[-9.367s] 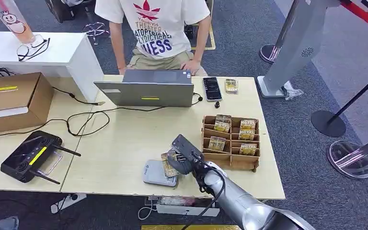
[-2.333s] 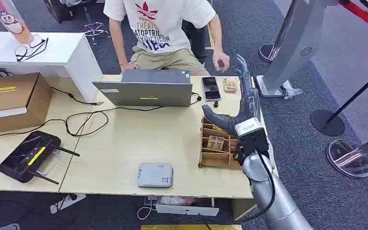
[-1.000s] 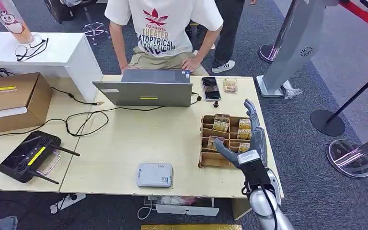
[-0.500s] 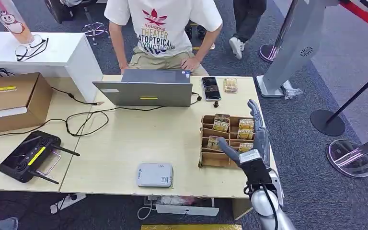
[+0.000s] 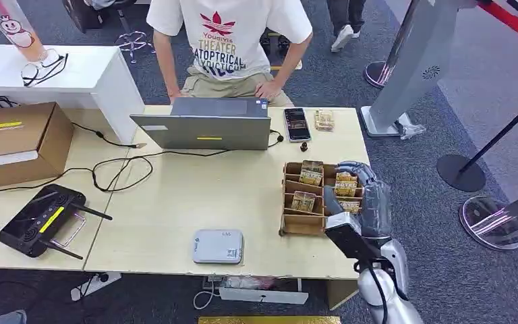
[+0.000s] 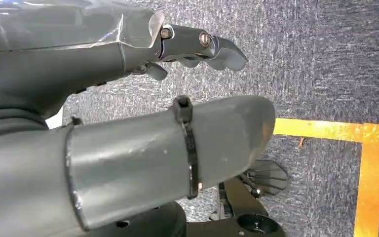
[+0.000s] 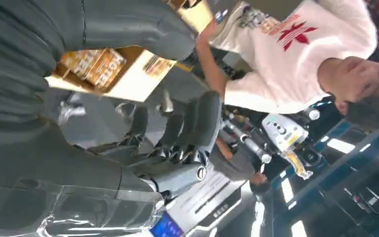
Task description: Pass the card to the sensor for recognition and then transmit it.
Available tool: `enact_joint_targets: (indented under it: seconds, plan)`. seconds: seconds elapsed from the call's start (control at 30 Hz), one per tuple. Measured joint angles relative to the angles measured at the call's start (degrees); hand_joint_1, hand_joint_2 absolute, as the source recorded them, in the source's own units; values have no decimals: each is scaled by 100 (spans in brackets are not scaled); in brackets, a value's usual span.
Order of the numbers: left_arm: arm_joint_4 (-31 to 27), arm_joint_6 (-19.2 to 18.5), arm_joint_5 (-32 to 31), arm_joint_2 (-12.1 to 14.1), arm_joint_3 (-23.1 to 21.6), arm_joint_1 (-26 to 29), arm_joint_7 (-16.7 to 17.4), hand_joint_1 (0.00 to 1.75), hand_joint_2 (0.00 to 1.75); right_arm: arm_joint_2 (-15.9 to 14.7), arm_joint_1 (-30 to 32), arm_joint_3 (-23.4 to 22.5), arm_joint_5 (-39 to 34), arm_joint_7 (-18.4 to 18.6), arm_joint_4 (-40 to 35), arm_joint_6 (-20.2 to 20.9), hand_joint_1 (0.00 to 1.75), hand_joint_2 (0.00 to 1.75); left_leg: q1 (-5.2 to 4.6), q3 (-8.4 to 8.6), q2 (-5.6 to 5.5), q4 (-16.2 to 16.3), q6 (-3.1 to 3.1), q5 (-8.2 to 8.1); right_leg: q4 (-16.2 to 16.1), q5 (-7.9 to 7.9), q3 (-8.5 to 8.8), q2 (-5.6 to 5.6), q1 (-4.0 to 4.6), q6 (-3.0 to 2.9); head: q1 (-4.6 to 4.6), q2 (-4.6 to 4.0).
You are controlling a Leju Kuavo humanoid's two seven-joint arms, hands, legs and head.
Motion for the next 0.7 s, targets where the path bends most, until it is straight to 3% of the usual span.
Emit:
enact_joint_targets:
  seconds: [0.07,0.1,0.17,0.23,0.37,0.7]
  plan:
    - [0,-24,-15,0,0,-9,26,0,0,-40,-7,-31,319,98,7,-46,94,175,0,-1,0,0,0,0,0,0,0,0,0,0,0,0]
    - [0,-24,-20,0,0,-11,46,0,0,-55,-16,-50,452,140,9,-48,77,175,0,-1,0,0,0,0,0,0,0,0,0,0,0,0]
    - [0,-26,-22,0,0,-14,48,0,0,-105,-58,-77,660,198,39,-41,84,175,0,-1,1,0,0,0,0,0,0,1,0,0,0,0]
    - [0,-31,-35,0,0,-18,48,0,0,-155,-107,-81,811,242,77,-30,58,175,0,-1,0,0,0,0,0,0,0,0,0,0,2,0]
    - [0,-61,-77,0,0,-24,68,0,0,-284,-196,-83,1027,312,192,-22,72,175,0,-1,0,0,0,0,0,0,0,0,0,0,0,0]
    - [0,-101,-79,20,0,-78,109,0,0,-522,-612,-83,1341,389,828,-78,65,175,0,-1,0,0,0,1,1,1,0,0,0,0,0,0]
